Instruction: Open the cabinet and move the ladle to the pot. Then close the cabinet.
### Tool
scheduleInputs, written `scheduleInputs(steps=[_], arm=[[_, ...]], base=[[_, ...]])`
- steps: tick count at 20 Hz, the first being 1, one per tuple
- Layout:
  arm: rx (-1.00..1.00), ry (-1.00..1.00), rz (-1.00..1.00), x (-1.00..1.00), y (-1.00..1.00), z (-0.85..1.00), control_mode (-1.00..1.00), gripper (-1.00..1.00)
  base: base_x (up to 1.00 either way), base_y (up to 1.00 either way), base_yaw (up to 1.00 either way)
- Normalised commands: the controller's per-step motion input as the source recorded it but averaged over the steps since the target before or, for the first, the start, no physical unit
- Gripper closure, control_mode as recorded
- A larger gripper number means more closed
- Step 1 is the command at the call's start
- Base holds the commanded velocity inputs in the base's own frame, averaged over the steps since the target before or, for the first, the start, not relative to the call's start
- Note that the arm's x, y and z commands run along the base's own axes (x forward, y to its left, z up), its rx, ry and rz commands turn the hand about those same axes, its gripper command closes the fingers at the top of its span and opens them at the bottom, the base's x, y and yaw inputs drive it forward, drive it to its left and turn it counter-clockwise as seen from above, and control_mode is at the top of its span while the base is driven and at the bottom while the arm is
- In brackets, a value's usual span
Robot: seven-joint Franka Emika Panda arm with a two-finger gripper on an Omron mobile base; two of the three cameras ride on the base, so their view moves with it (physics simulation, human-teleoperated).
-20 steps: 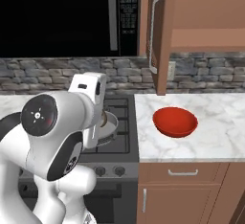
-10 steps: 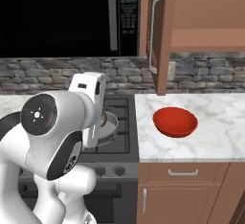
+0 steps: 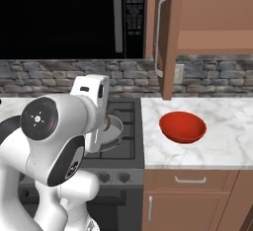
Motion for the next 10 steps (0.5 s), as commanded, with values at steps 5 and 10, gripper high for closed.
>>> scheduleInputs(steps=[5, 10], arm=[[0.00, 0.00, 0.00, 0.00, 0.00, 0.00, 1.00, 1.00], [-0.04, -0.06, 0.01, 0.00, 0.30, -0.05, -1.00, 1.00]], base=[[0.18, 0.00, 0.16], [0.02, 0.00, 0.02]])
